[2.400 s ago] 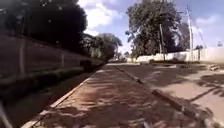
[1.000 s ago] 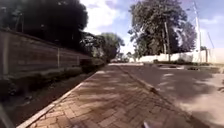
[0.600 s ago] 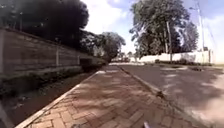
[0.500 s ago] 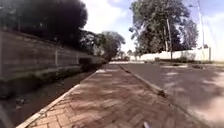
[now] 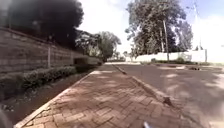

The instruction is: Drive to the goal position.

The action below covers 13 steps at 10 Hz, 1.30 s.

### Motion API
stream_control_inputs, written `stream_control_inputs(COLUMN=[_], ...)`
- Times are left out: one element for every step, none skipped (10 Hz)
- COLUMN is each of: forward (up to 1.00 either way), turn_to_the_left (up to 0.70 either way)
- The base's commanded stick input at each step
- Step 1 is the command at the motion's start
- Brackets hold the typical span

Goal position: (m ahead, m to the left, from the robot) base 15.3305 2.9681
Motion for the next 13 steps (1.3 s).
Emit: stream_control_inputs(forward=[0.7,0.7,0.7,0.7,0.7,0.7,0.7,0.7,0.7,0.7,0.7,0.7,0.7], turn_to_the_left=[0.0,0.0,0.0,0.0,0.0,0.0,0.0,0.0,0.0,0.0,0.0,0.0,0.0])
